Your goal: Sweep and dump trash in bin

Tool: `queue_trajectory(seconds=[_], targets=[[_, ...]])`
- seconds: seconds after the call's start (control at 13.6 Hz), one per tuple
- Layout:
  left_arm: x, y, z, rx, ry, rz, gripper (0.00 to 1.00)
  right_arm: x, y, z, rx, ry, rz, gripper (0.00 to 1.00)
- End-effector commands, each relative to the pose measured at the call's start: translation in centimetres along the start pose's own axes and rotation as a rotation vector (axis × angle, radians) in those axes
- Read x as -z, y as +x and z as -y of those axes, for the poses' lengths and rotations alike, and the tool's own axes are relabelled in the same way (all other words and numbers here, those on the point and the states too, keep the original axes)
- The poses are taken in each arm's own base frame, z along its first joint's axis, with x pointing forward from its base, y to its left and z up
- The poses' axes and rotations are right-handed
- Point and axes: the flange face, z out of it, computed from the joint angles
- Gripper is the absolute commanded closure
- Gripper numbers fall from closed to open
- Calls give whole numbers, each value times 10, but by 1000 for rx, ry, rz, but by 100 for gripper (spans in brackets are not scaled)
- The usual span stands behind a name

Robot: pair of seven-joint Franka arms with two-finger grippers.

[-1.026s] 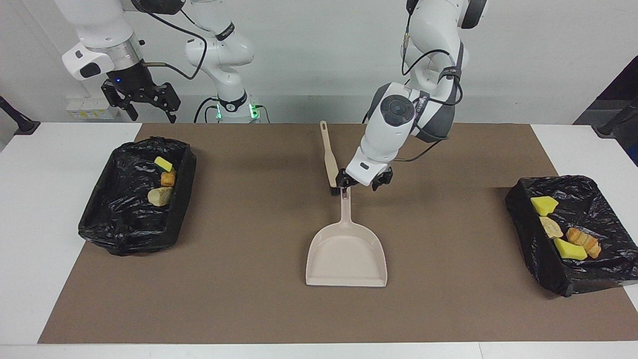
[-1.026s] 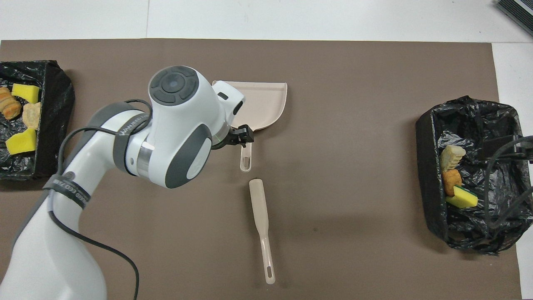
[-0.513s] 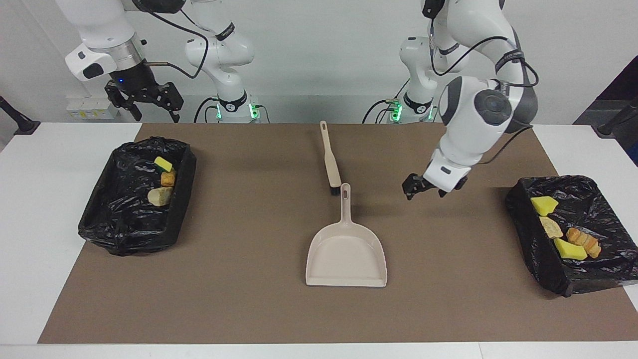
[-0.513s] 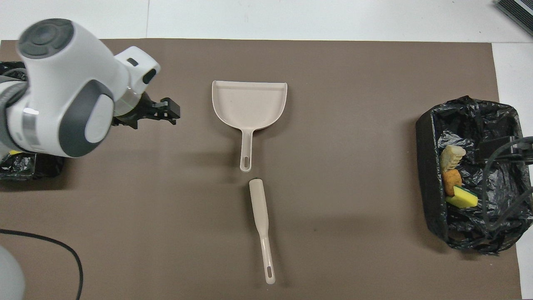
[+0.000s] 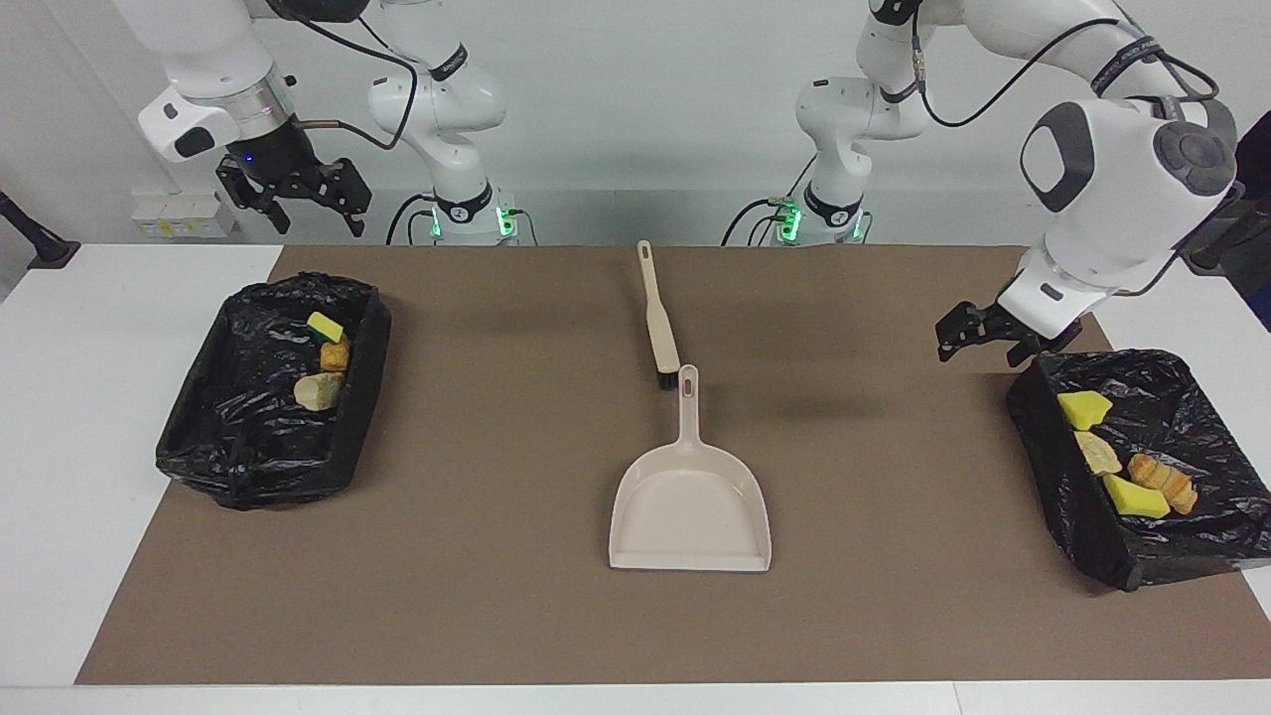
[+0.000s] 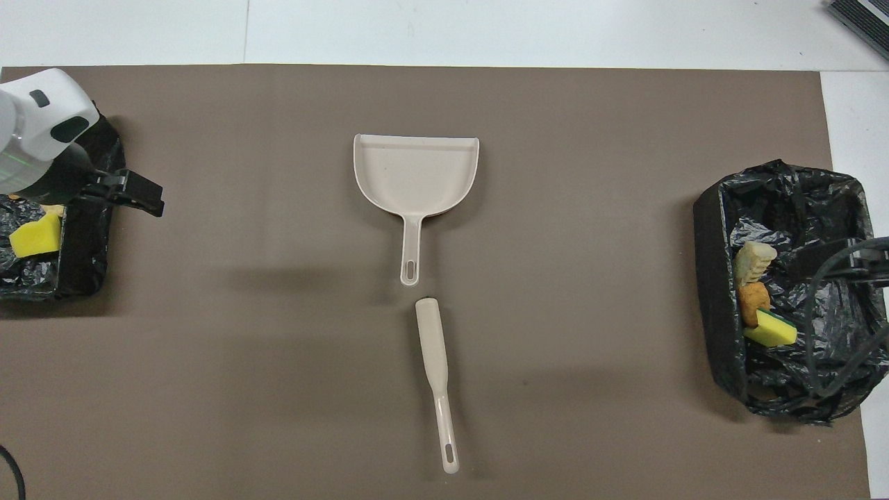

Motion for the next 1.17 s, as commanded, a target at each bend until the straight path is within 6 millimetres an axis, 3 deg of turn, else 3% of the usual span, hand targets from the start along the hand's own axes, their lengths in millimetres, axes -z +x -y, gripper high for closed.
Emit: queue_trajectory(seconds=[0.0, 0.29, 0.66, 1.1], targets=[[43, -36, -3, -30, 15, -7, 0, 3, -3, -2, 15, 21, -5, 0], [84, -72, 1, -23, 9, -28, 0, 3, -3, -2, 15, 24, -5, 0], [80, -79, 6, -10, 10, -22, 0, 3, -4, -2, 15, 24, -4, 0], [99, -83, -7, -26, 51, -11, 0, 3, -4, -2, 15, 24, -4, 0]])
